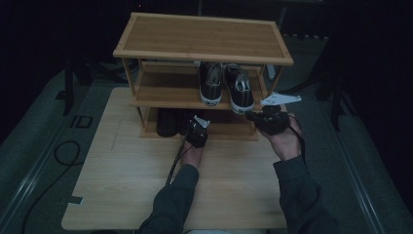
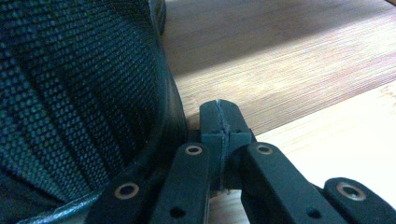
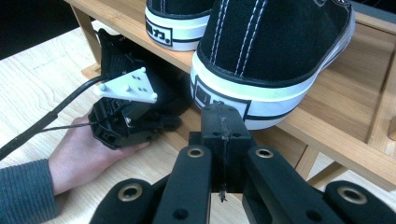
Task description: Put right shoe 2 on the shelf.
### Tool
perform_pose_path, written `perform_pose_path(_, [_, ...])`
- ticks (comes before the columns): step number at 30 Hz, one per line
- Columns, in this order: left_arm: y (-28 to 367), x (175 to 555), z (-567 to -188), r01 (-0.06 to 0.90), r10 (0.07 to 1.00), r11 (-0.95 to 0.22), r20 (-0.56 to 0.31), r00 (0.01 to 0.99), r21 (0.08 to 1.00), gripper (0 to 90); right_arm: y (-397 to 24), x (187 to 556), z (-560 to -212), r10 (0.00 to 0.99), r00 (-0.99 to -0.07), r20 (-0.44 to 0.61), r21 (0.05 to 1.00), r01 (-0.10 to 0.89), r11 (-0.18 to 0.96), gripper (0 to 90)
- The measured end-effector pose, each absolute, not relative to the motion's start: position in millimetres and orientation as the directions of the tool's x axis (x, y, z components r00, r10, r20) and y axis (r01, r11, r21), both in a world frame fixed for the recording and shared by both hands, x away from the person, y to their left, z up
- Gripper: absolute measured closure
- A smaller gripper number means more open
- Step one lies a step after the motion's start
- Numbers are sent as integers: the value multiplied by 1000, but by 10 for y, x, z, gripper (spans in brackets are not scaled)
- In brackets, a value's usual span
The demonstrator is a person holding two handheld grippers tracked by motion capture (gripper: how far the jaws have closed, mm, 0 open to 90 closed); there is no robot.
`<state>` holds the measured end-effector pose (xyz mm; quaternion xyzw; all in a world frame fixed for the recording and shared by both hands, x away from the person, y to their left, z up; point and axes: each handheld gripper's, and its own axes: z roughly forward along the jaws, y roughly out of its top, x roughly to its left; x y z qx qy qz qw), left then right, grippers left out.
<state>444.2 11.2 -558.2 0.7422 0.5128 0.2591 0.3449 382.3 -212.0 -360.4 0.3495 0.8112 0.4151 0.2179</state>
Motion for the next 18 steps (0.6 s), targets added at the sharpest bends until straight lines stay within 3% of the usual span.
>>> perform_pose_path(18, [110,4446,-5584,581,939,-238,32,342,778,900,-2015,3830,-3607,741,-668,-63,828,380,413,900])
